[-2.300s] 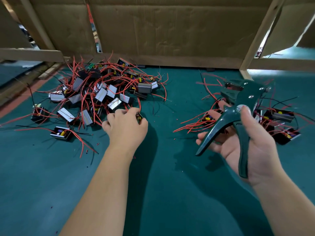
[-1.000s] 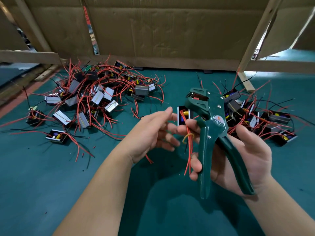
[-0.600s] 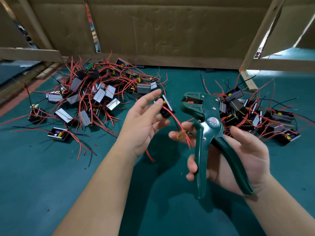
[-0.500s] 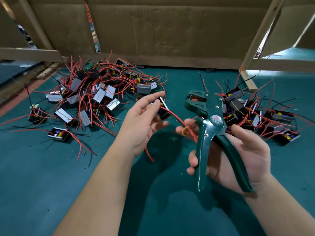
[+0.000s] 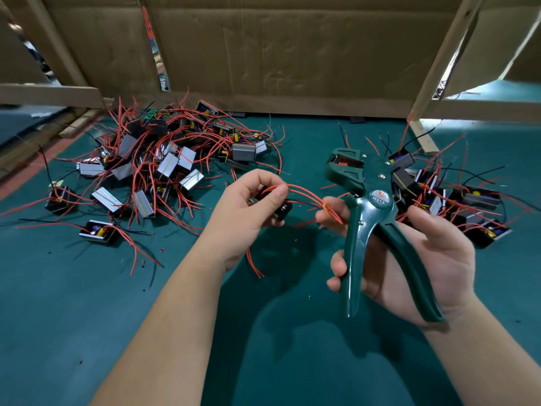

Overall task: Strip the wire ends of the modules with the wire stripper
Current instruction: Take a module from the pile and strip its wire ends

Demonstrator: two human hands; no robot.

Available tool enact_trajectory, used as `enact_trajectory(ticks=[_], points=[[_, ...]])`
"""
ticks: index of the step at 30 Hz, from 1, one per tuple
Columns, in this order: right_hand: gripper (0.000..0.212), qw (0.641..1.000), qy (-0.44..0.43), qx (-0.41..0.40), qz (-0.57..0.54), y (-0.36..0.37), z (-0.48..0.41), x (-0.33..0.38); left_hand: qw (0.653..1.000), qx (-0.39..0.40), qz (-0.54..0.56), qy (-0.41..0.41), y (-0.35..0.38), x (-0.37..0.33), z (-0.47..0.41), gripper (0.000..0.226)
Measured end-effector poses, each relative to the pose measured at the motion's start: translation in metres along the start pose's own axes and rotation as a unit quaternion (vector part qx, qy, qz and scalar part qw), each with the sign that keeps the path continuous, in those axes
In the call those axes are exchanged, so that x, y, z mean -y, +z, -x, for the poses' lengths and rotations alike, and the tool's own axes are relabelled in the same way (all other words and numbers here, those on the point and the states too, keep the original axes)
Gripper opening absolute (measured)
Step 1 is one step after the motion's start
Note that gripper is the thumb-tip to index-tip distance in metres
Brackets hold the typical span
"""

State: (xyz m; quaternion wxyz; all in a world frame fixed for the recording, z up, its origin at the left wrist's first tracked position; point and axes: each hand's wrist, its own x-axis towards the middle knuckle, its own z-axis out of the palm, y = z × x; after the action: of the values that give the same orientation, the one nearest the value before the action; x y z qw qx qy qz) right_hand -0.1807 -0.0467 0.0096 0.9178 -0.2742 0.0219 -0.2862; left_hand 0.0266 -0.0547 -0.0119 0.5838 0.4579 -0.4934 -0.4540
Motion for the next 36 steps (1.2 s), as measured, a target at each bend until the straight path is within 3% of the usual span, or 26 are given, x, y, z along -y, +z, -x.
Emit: enact_trajectory(ticks=[6,12,15,17,19,21,24,27,30,36], points=[[0.076,0.991,-0.057,-0.085,0.081,-0.006,0.002,0.001,0.988,-0.145,0.024,-0.037,-0.004,-0.002,-0.004,0.017],[0.079,0.982,-0.079,-0.125,0.119,-0.006,-0.001,-0.004,0.953,-0.157,0.246,-0.087,-0.008,-0.011,-0.007,0.026],[0.077,0.978,-0.106,-0.139,0.116,-0.006,0.001,-0.002,0.934,-0.201,0.283,-0.081,-0.016,-0.012,-0.010,0.025],[0.072,0.976,-0.119,-0.142,0.111,-0.005,0.002,0.001,0.915,-0.163,0.353,-0.104,-0.024,-0.015,-0.010,0.023],[0.071,0.975,-0.122,-0.149,0.111,-0.004,0.002,0.002,0.892,-0.077,0.424,-0.133,-0.029,-0.020,-0.008,0.019],[0.074,0.976,-0.113,-0.149,0.109,-0.004,0.002,0.001,0.911,0.003,0.385,-0.150,-0.027,-0.022,-0.004,0.025],[0.078,0.984,-0.080,-0.117,0.107,-0.003,0.001,-0.002,0.964,0.069,0.189,-0.175,-0.011,-0.016,0.003,0.028],[0.082,0.989,-0.042,-0.091,0.106,-0.003,-0.001,-0.006,0.976,0.117,0.050,-0.179,0.005,-0.008,0.007,0.043],[0.076,0.990,-0.027,-0.084,0.114,-0.004,-0.002,-0.009,0.975,0.144,0.052,-0.158,0.007,-0.005,0.007,0.035],[0.079,0.989,-0.015,-0.095,0.112,-0.006,-0.003,-0.011,0.979,0.118,0.020,-0.166,0.003,-0.004,0.004,0.015]])
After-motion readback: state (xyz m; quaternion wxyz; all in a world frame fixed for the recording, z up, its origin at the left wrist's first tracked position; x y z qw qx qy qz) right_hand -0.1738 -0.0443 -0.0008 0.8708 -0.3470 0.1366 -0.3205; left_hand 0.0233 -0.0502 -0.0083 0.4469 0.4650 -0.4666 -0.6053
